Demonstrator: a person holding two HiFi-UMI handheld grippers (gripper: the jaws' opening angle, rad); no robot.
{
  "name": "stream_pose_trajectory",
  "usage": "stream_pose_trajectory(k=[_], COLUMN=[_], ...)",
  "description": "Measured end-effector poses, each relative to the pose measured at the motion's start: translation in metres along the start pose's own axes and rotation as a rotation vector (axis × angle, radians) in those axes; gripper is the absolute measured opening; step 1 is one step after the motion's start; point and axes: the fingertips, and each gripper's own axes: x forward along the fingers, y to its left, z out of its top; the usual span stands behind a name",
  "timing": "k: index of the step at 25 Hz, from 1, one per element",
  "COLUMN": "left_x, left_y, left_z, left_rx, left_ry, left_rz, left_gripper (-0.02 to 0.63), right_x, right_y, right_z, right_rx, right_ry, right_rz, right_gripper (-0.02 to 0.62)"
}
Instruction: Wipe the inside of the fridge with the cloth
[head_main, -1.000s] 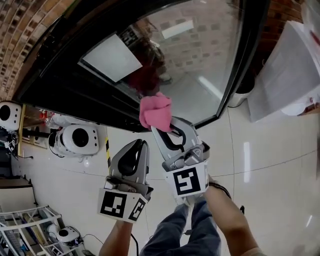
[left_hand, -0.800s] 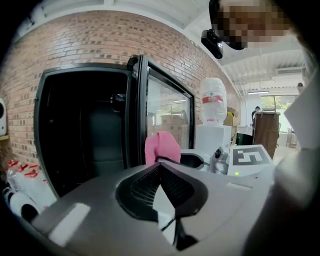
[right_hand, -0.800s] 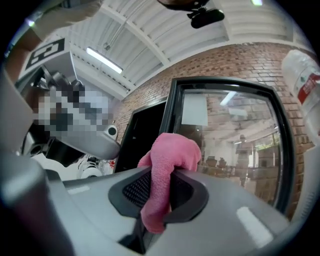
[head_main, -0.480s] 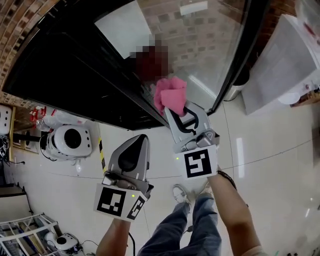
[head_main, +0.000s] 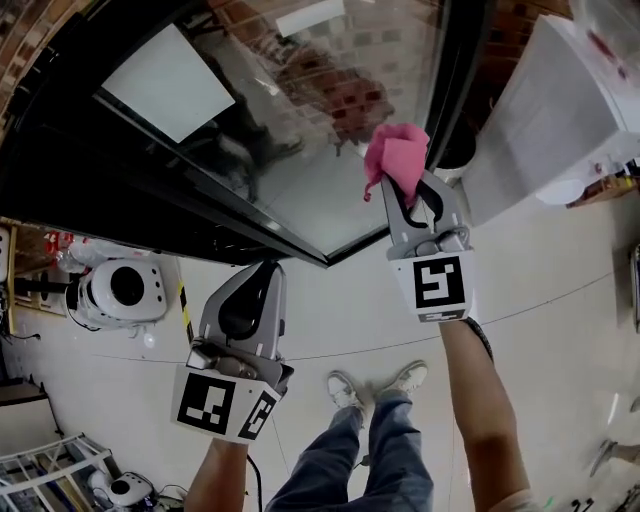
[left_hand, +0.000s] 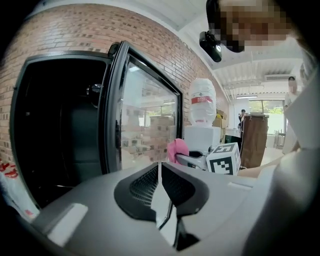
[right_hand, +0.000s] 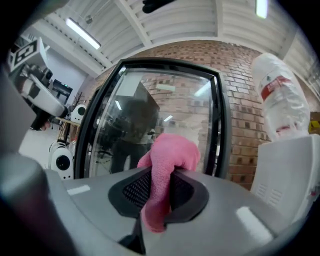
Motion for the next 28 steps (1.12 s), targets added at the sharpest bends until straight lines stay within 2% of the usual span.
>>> stream_pose_trajectory(k=[5,9,12,15,17,20,24,28], left_x=[0.022,0.036,0.039,0.040,0.037,0.030,0.018,0.002], left_y=[-0.015,-0.015,-0.012,-0.011,-0.010,-0.004,0.009,0.028], left_z=[0.002,-0.002,-0.006,-0.015,-0.021,-0.031,-0.047,-0.063], left_rx=[-0.013,0.006,0.006,-0.019,-0.025,-0.018,-0.004,-0.007], left_ry=[0.019,0.038,0.036,0.054,0.069,0.088,0.104,0.112], left_rz=[-0.028,0.013,0.040,0.044,0.043,0.043,0.046,0.061], left_gripper=[0.035,0.015,0.015,0.015,0.015,0.015,0.015,0.015], right_x=[0.003,0.008,0.005,-0.005,-0.010,-0.011,-0.003,0.000], right_y=[-0.033,-0.060,-0.059,-0.023,0.015,0.075,0.133,0.180], right_z=[-0.015,-0.028,-0.019,0.001,0.004,0.003,-0.005,-0.015], right_rx=[0.012,-0.018,-0.026,-0.052,-0.067,-0.009,0.043,0.050], right_ry=[0.024,0.038,-0.012,-0.063,-0.029,0.005,0.004,0.008], right_rz=[-0.009,-0.045,-0.044,0.018,0.091,0.172,0.218,0.250], right_gripper=[0.057,0.057,0.057,0.057,0.057,0.057,0.057,0.057])
